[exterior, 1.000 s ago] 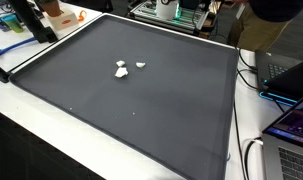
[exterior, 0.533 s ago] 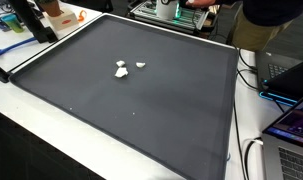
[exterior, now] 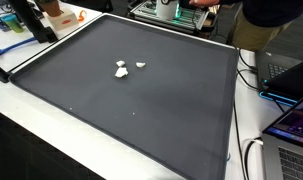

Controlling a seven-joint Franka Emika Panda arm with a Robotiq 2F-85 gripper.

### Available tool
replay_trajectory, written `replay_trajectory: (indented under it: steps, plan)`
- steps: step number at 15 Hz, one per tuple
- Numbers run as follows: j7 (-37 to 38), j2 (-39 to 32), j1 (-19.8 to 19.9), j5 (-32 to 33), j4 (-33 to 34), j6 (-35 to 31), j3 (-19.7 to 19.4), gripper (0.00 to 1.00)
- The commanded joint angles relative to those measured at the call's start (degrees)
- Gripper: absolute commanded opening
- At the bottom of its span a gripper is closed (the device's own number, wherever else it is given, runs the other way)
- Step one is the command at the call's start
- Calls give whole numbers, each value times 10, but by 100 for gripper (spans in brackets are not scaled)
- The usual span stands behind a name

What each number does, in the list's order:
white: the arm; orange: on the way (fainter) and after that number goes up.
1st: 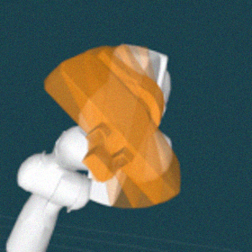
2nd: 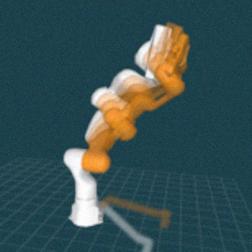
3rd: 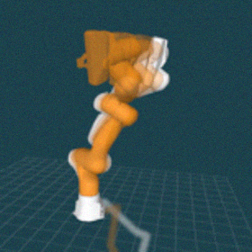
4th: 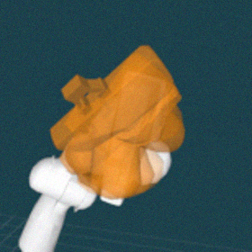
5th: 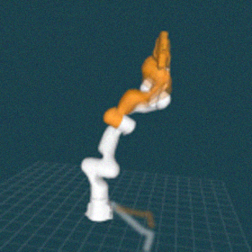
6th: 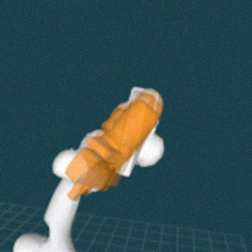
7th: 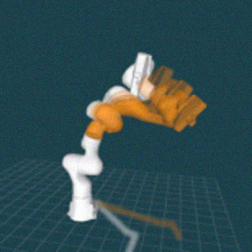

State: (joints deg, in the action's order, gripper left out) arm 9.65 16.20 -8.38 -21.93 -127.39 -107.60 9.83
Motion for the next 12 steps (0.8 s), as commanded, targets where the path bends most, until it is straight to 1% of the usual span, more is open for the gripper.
replay_trajectory:
  steps: [1,4,6,11,12]
  plan:
    - [18,-7,-4,-10,9,12,-1,0]
    - [26,-4,-1,-13,6,7,-2,0]
    - [15,-1,-1,0,2,1,-2,4]
    - [17,-1,0,0,2,1,-3,4]
    - [17,-1,0,0,2,1,-3,1]
